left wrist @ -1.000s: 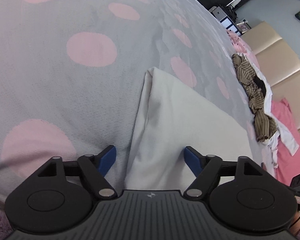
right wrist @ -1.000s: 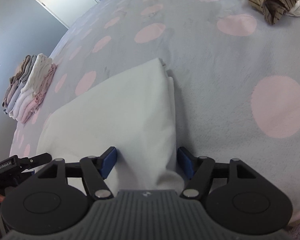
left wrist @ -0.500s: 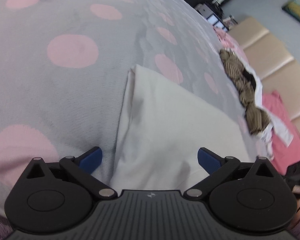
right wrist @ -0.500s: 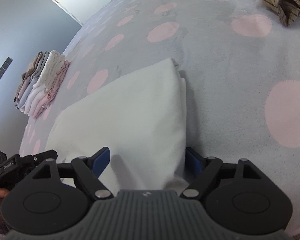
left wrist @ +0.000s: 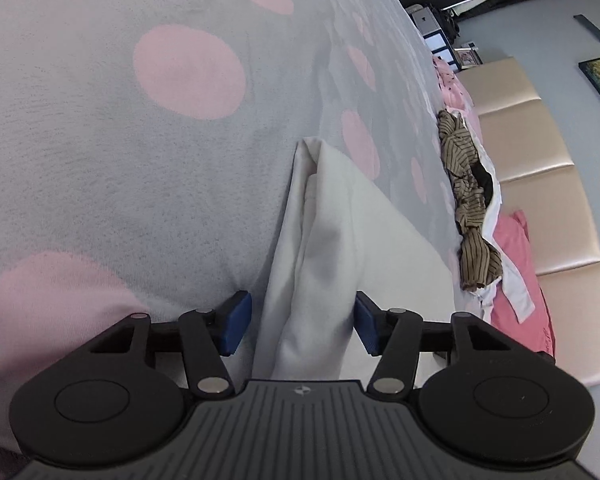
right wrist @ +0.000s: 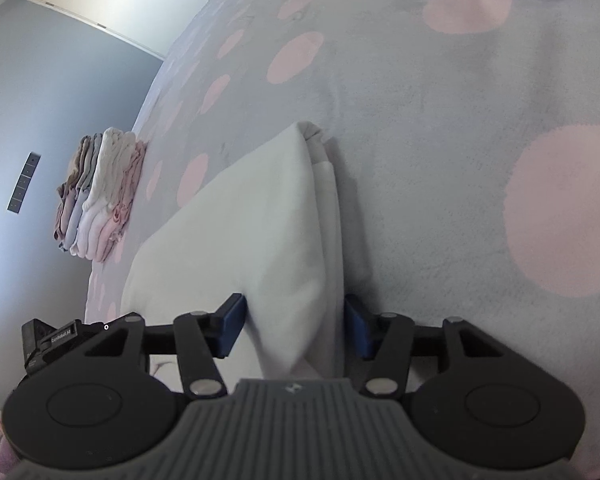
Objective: Fold clothes
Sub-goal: 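Grasp the folded shirt edge with the left tool while the right tool grasps it, then lift the folded shirt with both tools and carry it onto the clothes stack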
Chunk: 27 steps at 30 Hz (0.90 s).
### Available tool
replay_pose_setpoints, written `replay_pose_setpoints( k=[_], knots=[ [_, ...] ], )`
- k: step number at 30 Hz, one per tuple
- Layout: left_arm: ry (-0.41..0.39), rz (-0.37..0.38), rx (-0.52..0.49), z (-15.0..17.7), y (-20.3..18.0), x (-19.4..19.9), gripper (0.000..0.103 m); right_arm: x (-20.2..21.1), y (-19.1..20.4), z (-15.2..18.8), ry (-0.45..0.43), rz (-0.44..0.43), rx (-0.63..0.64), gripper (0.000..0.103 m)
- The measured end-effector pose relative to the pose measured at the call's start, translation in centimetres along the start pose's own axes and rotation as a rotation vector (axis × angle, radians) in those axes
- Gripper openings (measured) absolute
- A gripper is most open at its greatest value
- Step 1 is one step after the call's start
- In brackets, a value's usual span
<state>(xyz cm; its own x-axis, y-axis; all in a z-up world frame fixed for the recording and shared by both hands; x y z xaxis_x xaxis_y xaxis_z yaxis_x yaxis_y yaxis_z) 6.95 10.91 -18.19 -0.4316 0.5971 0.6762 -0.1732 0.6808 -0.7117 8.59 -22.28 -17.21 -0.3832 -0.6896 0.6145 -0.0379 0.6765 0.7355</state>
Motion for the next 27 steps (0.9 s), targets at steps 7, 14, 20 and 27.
replay_pose_setpoints(
  k=[7, 14, 20, 27],
  knots=[
    [0.003, 0.075, -0.067, -0.4, -1.0, -1.4, 0.052, -1.7, 1.0, -0.4, 0.001, -0.027, 0.063, 0.057],
    [-0.049, 0.099, -0.098, -0.3, -2.2, -1.1, 0.032, -1.1, 1.1, -0.6, -0.038, -0.047, 0.052, 0.032],
    [-0.085, 0.087, -0.164, -0.1, -3.2, 0.1, 0.026, 0.0, 2.4, -0.7, -0.067, -0.07, 0.081, 0.027],
    [-0.18, 0.107, -0.252, -0.6, -5.9, 3.0, 0.023, 1.9, 5.0, -1.1, -0.13, -0.106, 0.119, 0.024]
  ],
)
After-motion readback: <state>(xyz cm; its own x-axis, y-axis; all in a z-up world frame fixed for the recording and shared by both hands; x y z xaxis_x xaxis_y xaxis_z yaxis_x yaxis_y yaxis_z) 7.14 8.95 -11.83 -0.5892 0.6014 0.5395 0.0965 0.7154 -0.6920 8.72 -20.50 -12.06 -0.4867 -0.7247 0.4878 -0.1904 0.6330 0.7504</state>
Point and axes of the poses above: each gripper's, at about its wrist camera, not at the fingertips, and x roughly against the way its jaws point, y to its left, z to its underside, the point moved 9 cm from there along -x, roughly the way its jaws point, and after that the axes turned 3 degrees about -z, right-handed, at the moved point
